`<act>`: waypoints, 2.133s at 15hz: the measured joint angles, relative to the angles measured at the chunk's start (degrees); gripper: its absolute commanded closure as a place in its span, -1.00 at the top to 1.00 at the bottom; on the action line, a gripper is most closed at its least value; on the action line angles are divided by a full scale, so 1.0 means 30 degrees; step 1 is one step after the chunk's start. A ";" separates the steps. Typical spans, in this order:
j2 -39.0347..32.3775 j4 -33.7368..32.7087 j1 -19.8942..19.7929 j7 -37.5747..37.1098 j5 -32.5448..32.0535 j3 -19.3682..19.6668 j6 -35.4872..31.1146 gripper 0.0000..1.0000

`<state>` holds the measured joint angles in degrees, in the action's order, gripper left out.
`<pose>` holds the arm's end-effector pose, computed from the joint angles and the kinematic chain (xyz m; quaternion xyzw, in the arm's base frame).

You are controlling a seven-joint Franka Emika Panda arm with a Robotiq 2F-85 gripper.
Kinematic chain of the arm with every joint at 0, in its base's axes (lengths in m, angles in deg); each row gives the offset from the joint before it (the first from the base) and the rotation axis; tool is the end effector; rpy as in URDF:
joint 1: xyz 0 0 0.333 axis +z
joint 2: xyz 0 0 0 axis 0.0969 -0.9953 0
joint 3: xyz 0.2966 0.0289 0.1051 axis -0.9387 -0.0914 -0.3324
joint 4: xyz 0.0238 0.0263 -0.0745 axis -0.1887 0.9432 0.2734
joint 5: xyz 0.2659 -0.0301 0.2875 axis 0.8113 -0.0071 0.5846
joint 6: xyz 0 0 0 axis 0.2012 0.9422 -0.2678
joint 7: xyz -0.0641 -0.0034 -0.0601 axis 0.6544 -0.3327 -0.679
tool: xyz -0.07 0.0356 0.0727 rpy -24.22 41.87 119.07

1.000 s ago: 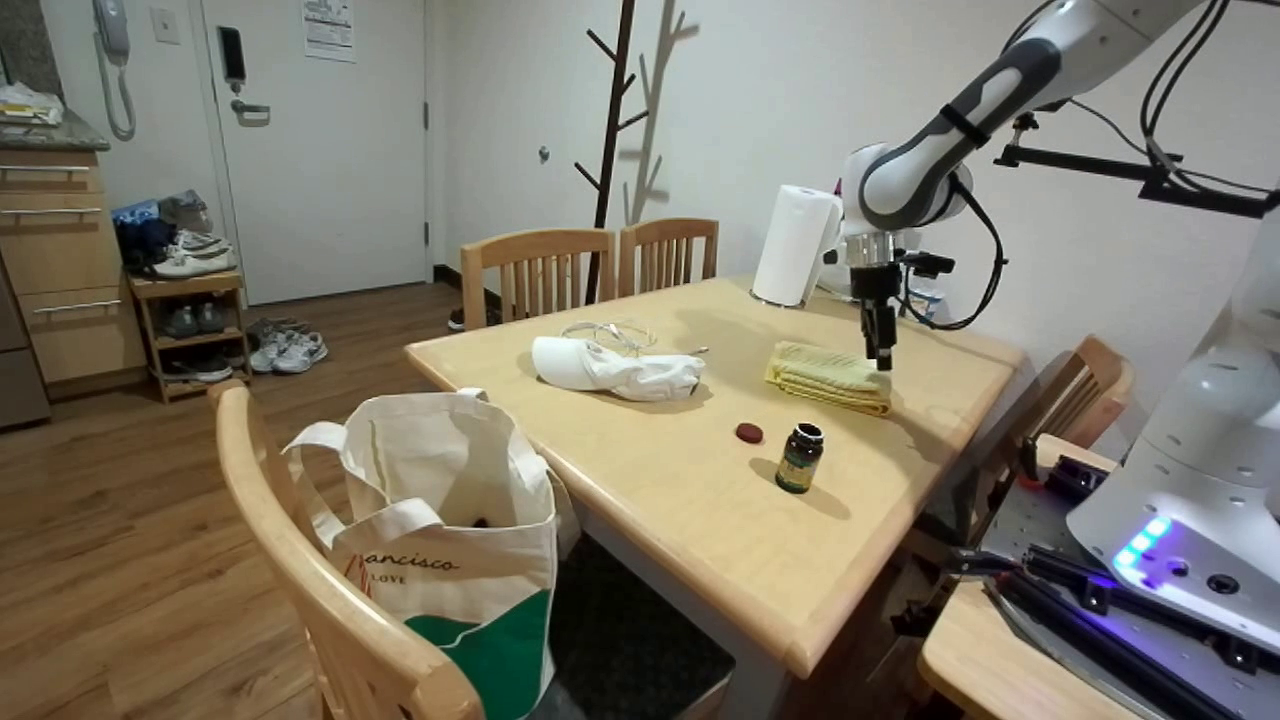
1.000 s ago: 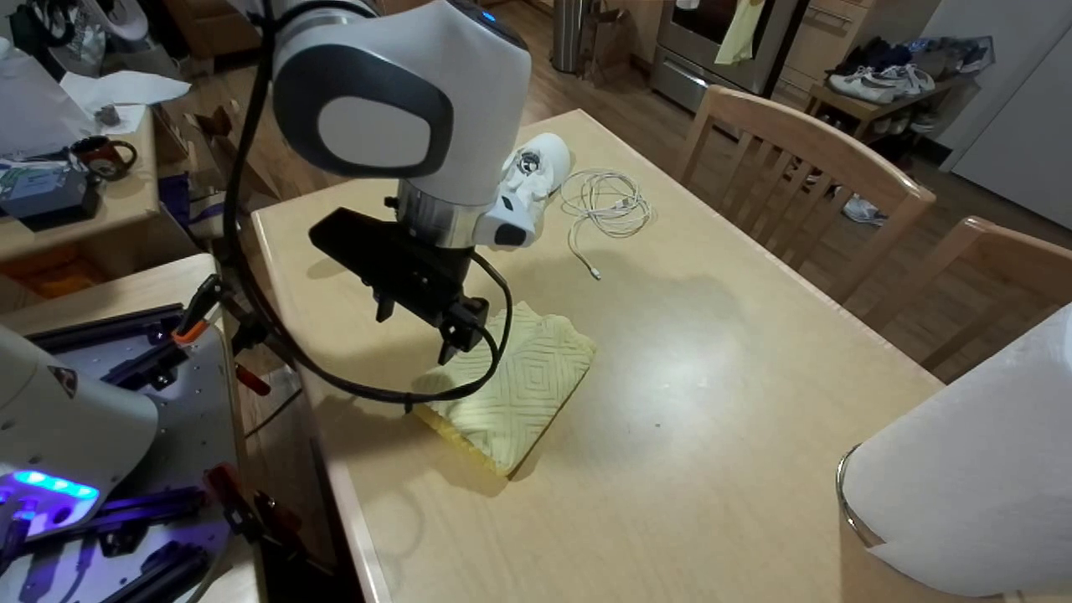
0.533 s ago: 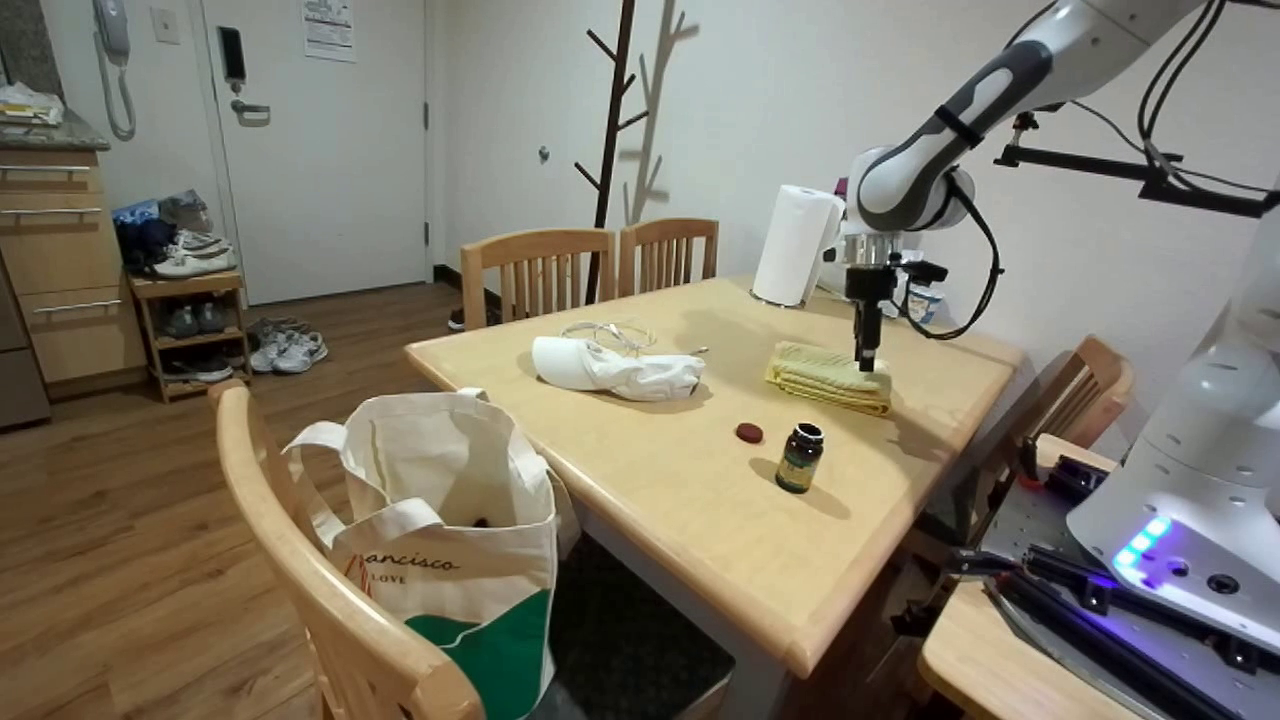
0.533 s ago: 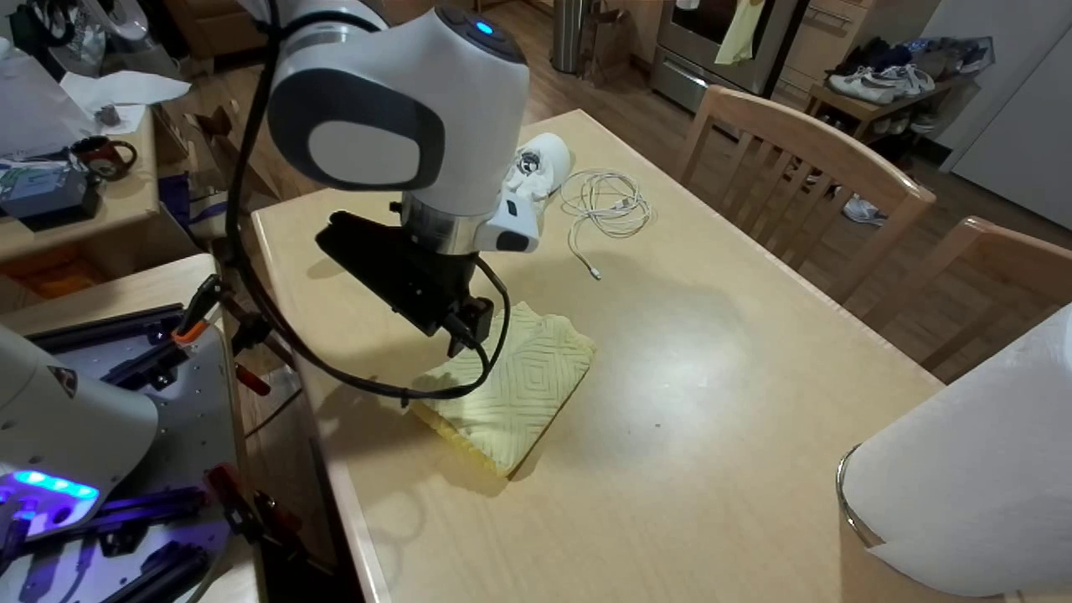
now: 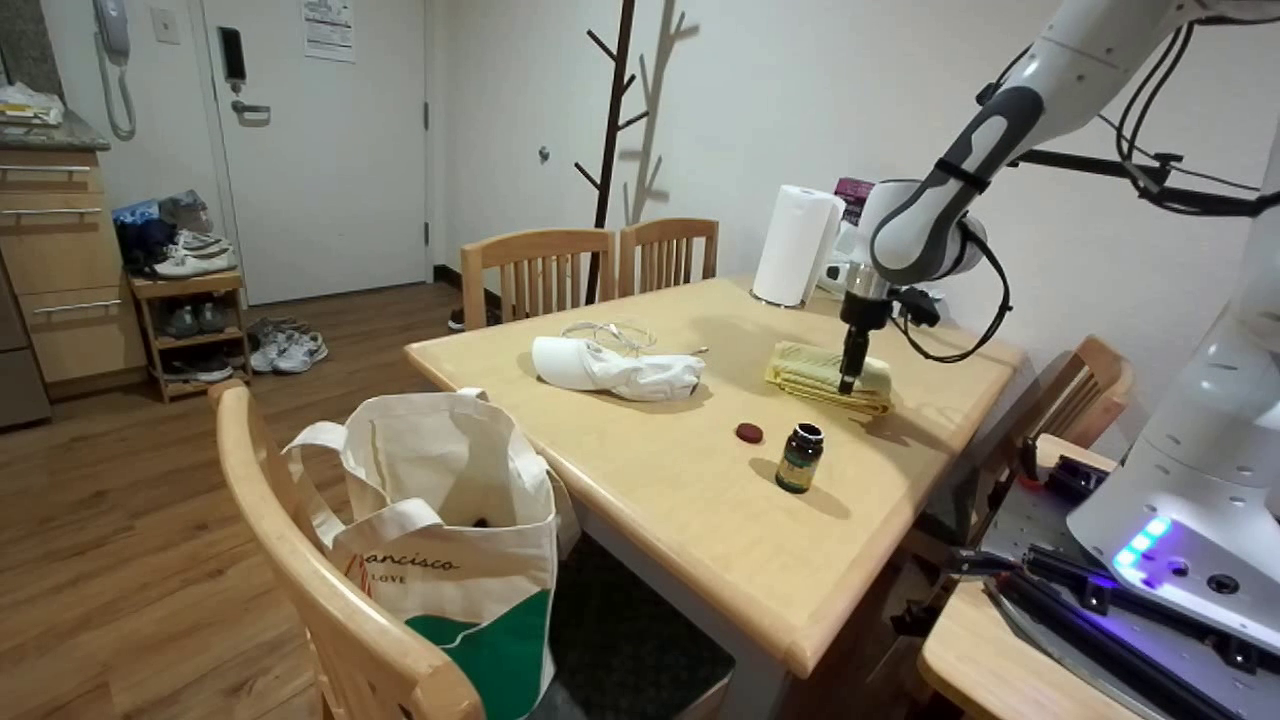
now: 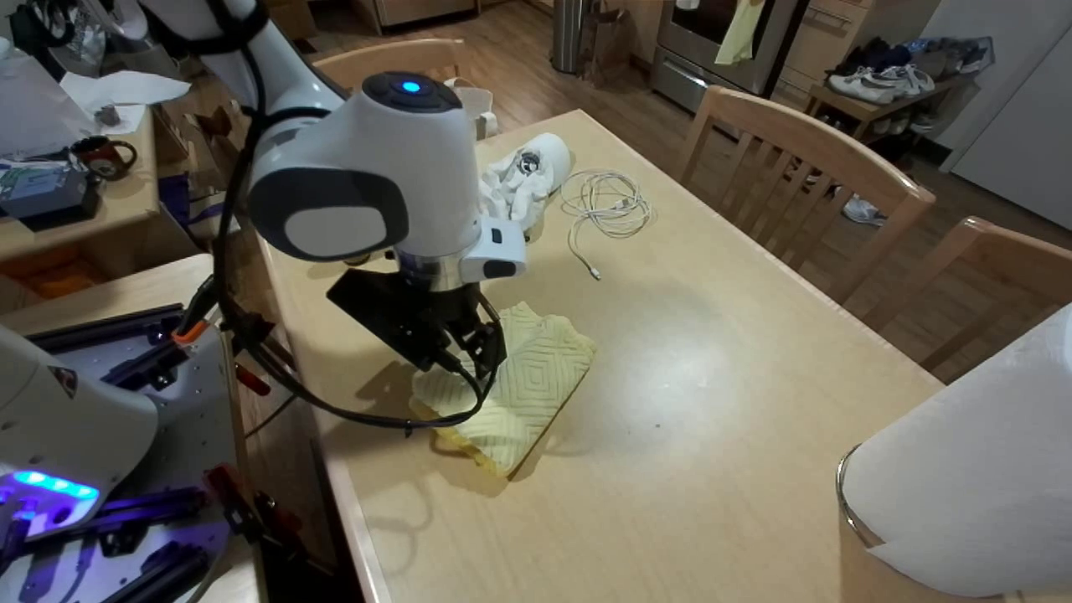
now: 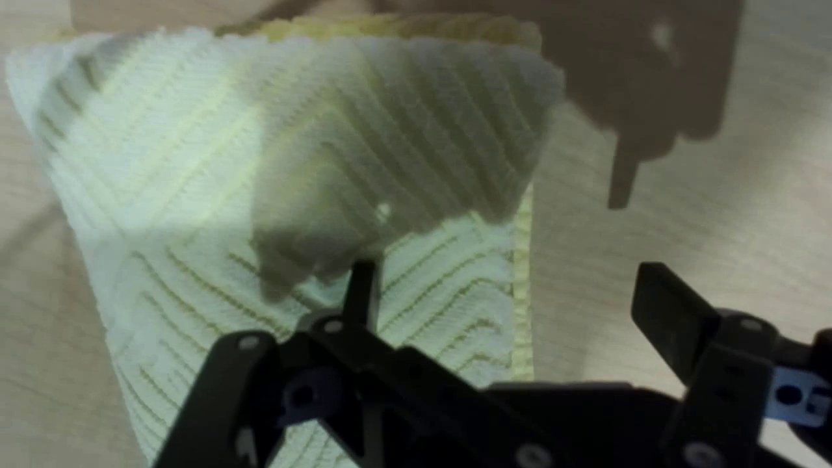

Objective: Use the yellow towel to wipe the table

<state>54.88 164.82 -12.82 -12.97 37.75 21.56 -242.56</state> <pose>0.4268 -0.0920 0.1597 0.9806 0.1937 -0.0288 0.0037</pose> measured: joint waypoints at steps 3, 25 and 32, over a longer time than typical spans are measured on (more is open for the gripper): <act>-0.0850 0.0253 0.0007 -0.1165 -0.1296 0.0063 -0.1504 0.06; -0.1683 -0.1666 0.0754 -0.1807 -0.0250 -0.5305 -0.0805 -0.95; -0.3846 -0.5545 -0.0068 -0.1939 0.0034 -0.4069 0.1944 -0.94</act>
<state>43.34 148.18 -13.02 -18.79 37.85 9.35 -236.73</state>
